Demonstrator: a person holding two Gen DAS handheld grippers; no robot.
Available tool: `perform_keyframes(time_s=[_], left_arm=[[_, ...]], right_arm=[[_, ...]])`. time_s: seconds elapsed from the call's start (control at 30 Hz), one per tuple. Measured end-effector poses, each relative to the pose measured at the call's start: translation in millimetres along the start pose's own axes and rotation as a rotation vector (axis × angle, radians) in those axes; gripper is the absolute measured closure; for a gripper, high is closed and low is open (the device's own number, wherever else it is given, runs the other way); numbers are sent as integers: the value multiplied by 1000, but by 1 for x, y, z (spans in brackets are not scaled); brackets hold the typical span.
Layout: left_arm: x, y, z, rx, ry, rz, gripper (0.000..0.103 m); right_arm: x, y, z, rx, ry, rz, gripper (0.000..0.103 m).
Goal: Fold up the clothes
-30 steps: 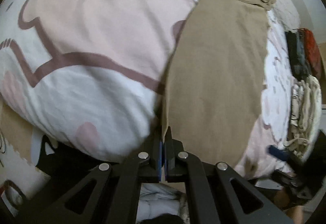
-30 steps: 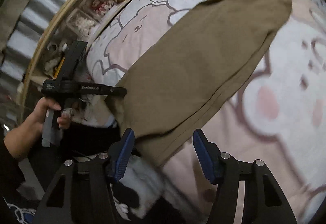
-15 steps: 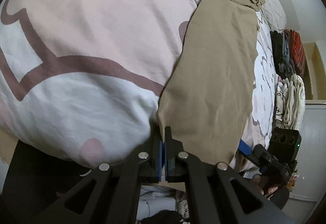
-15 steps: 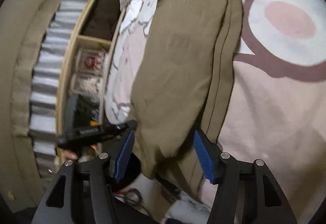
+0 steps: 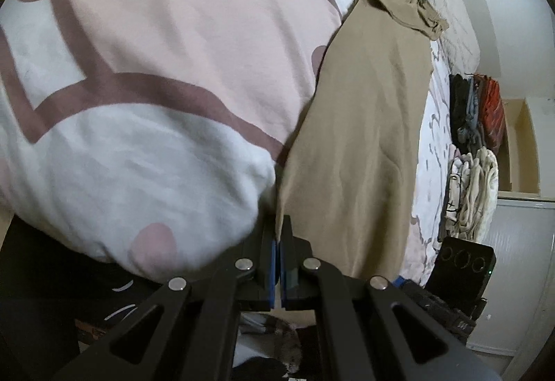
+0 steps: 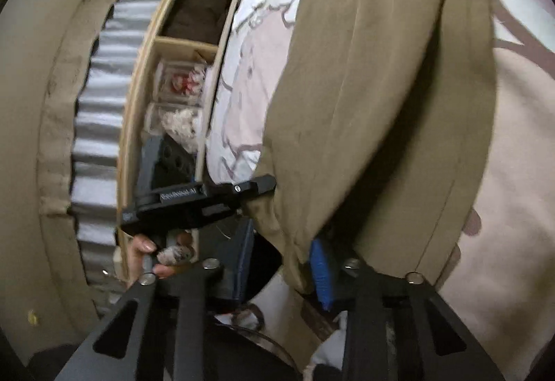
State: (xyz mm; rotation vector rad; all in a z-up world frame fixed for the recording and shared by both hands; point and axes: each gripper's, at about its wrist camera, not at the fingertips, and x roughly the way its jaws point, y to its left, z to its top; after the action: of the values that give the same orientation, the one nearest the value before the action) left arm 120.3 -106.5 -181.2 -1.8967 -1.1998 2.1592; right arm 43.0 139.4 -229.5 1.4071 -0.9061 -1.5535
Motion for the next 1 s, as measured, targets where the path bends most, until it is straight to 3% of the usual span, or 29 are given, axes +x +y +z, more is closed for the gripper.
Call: perform_keyframes(time_s=[0.3,0.33,0.43,0.5,0.7,0.73,0.77,0.8,0.83,0.93,1.0], left_arm=[[-2,2,-1,-9,-12,8,101],[-1,3,-1,-9,-11,12,101],[2,3,-1,-8,-9,24,101],[2,1,-2,0,-10,32,101],[0,4,-2,-17,-15,15,101],[0,4,-2,-19,-15,13,101],[1,4,-3,-18,-16,15,101],[1,3,-3,-17,-16,17,101],[2,3,-3,-14,-15,20,101],[2,0,-3,-8,-16,25,101],[-1,-1,-4,-7,-28,18,101]], right_arm=[[-26,6,11,8,-50,101,74],[-27,4,11,10,-45,81,74],[-14,-13,15,30,-18,-91,74],[-5,-25,16,55,-2,-124,74],[-1,-27,13,110,-29,-2,74],[-1,-25,11,115,-23,22,69],[0,-23,9,119,-17,45,46],[0,-20,7,113,-13,39,32],[3,-16,5,89,-6,28,24],[16,-2,0,14,25,-5,25],[26,3,-3,-3,46,-25,46]])
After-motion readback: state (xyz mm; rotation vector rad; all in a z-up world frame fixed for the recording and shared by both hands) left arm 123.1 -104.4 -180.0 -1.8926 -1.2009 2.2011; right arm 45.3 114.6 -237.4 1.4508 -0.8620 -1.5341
